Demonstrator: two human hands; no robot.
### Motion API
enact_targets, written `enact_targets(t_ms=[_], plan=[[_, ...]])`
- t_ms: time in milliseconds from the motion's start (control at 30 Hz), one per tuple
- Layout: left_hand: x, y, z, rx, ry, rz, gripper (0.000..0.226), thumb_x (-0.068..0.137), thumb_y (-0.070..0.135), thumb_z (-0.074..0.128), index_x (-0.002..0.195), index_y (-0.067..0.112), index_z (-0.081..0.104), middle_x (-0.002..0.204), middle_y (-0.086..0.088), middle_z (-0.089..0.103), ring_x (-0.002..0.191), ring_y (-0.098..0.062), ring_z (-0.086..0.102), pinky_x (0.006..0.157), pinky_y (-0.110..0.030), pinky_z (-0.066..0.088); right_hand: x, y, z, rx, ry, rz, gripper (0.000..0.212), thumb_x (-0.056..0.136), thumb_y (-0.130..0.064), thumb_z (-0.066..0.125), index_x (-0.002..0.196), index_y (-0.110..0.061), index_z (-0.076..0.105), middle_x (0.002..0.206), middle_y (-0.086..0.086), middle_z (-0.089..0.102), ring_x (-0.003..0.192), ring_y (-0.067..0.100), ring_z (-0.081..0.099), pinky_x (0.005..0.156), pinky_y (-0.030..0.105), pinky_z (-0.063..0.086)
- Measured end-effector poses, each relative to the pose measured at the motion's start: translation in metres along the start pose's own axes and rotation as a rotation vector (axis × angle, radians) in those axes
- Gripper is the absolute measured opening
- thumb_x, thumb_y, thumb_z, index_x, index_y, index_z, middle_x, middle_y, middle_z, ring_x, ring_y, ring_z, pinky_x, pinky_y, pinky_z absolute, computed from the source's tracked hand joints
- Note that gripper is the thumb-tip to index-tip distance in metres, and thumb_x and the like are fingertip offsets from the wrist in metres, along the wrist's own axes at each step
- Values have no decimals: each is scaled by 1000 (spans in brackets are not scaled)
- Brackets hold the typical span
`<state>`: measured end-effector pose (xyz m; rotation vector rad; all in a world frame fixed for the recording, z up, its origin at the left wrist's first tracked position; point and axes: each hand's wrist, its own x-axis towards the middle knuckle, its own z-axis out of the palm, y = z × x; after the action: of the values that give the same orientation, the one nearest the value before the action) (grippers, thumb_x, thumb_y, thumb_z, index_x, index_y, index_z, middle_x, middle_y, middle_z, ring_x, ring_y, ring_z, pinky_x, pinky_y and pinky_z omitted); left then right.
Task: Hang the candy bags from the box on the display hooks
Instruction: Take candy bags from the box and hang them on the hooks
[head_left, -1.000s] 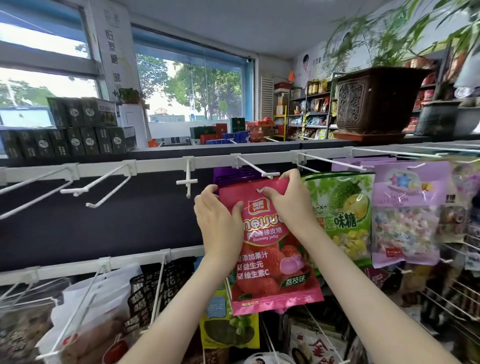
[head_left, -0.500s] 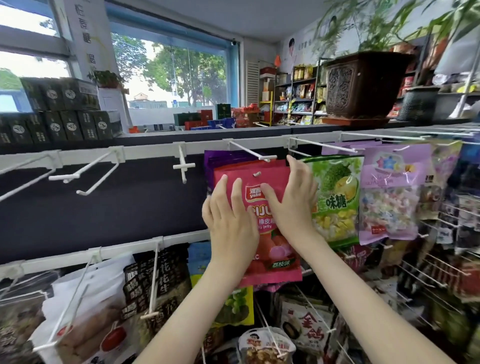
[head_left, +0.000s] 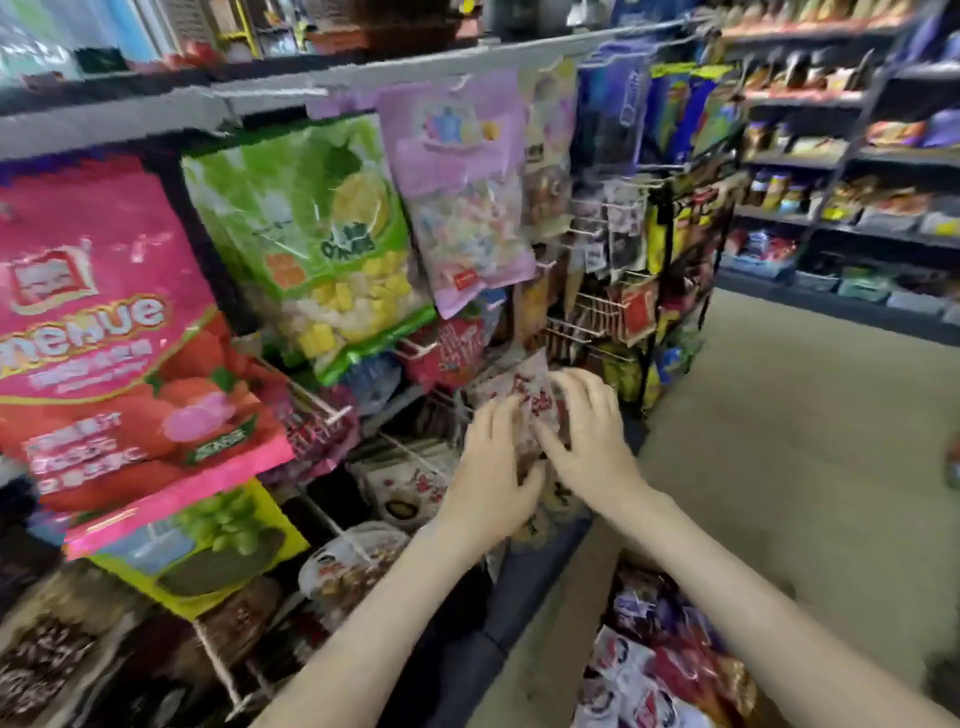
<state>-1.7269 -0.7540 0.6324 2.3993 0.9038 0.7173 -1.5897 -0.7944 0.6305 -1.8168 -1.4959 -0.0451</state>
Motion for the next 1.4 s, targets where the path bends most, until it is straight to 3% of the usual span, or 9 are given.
enact_targets(t_ms=[167,267,367,533,767,900,1100,1267,1400], plan=[[35,5,123,-37,-454,-137,53,94,32,54,140,12,36,139,-8,39,131,-24,37,106,-37,36,-51,135,-13,-83,-460,401,37,93,-31,53,126,-13,51,125,9,49,120,28,45,98,37,39],[41,12,201,16,-630,-163,42,97,29,51,133,10,43,132,-11,46,126,-27,43,100,-34,37,-97,216,-13,-17,-599,615,30,92,-25,55,118,-10,56,121,12,54,116,28,49,95,32,38],[35,9,278,39,-765,-234,37,98,25,49,130,8,45,130,-12,49,121,-28,48,97,-31,37,-146,292,-4,9,-648,821,14,89,-18,56,99,-9,58,106,16,59,104,30,56,84,34,41],[10,-33,396,46,-903,-399,37,96,21,51,129,4,49,123,-17,52,113,-34,52,93,-37,41,-233,388,38,50,-689,1130,14,89,-15,56,96,-5,61,95,16,63,91,30,60,68,31,34],[-54,-132,559,25,-986,-500,30,94,14,48,120,2,56,119,-18,57,112,-33,52,92,-32,37,-355,492,156,180,-643,1448,11,87,-1,55,93,-8,61,102,21,65,97,35,61,78,36,43],[-90,-190,654,-17,-1005,-547,37,93,18,52,127,4,52,126,-17,52,119,-33,49,101,-44,39,-403,555,238,172,-542,1572,28,93,-10,53,120,-5,56,112,18,63,97,31,60,74,27,38],[-105,-238,734,-69,-980,-539,42,98,20,46,139,10,41,137,-7,45,123,-21,45,100,-32,38,-430,639,353,126,-486,1578,35,90,-36,58,115,-11,61,109,11,65,101,32,59,89,42,48],[-115,-239,739,-106,-975,-624,32,99,19,46,130,13,51,129,-7,52,115,-21,52,96,-38,46,-428,635,378,55,-446,1553,21,92,-16,54,109,-7,63,102,14,65,96,30,59,80,31,44],[-105,-214,713,-115,-978,-669,25,99,15,43,118,9,58,113,-11,60,99,-22,56,81,-28,44,-409,585,345,179,-345,1426,19,97,-7,46,114,-6,54,96,15,63,81,20,56,67,25,42]])
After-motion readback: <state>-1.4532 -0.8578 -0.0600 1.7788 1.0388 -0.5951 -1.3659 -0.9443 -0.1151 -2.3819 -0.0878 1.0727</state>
